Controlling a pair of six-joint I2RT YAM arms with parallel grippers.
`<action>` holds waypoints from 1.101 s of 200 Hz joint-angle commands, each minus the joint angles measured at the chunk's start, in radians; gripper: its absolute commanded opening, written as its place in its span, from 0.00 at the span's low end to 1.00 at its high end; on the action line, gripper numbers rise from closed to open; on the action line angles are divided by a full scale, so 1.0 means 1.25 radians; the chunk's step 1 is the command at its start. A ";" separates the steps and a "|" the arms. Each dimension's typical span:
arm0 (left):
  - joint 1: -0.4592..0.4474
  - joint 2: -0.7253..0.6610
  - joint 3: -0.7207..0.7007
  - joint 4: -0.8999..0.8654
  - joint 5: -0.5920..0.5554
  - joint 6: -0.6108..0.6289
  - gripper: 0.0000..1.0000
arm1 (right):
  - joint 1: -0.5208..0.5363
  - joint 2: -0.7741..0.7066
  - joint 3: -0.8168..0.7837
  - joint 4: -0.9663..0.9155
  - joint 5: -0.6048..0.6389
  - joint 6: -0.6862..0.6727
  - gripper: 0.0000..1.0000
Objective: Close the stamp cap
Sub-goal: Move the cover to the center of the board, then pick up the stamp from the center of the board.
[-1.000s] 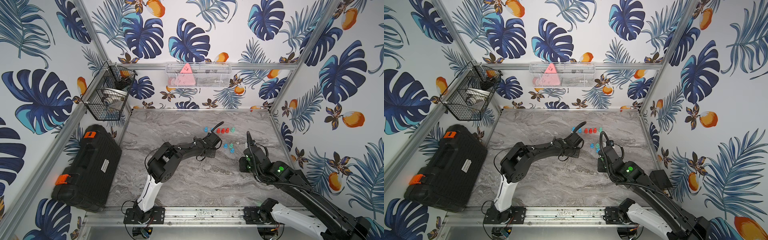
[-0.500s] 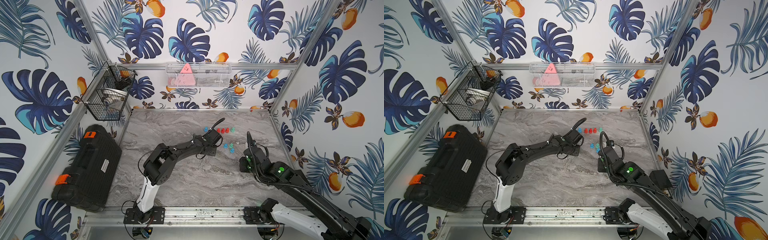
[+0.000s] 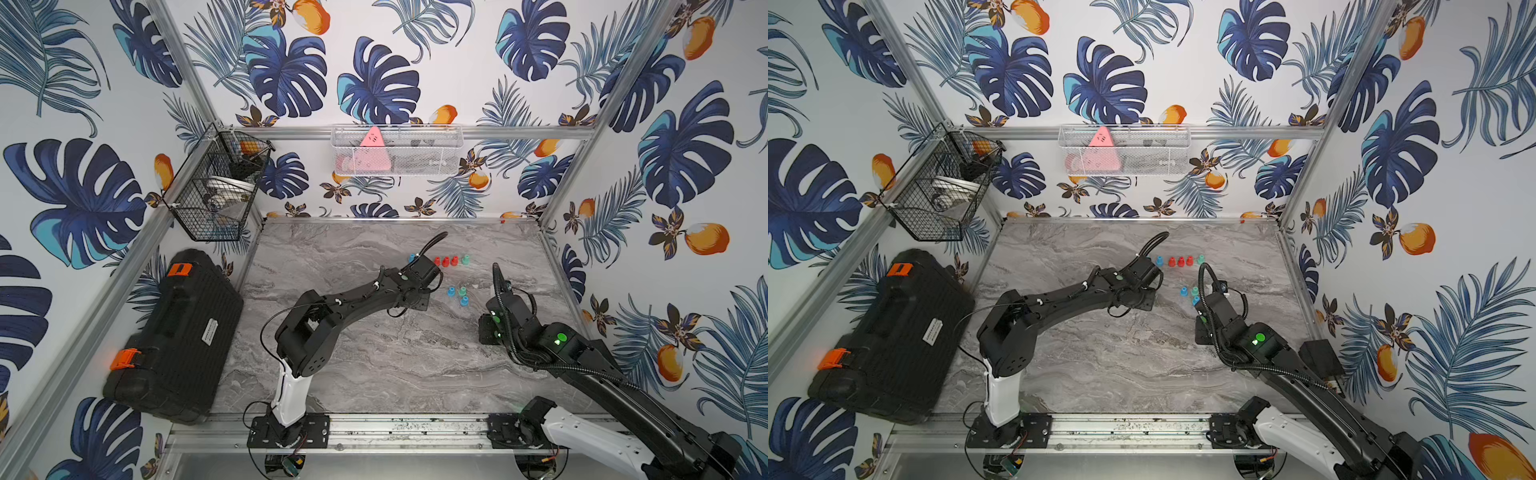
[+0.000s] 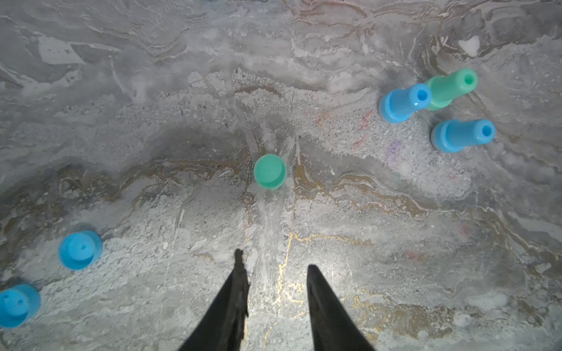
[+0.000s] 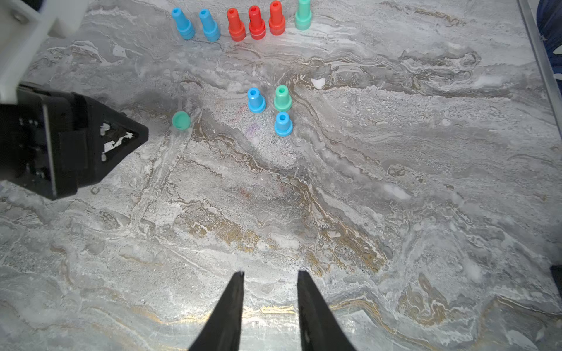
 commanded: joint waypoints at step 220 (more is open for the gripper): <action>0.161 -0.897 -0.603 -0.064 -0.044 0.155 0.47 | -0.070 0.101 0.020 -0.013 -0.032 0.001 0.33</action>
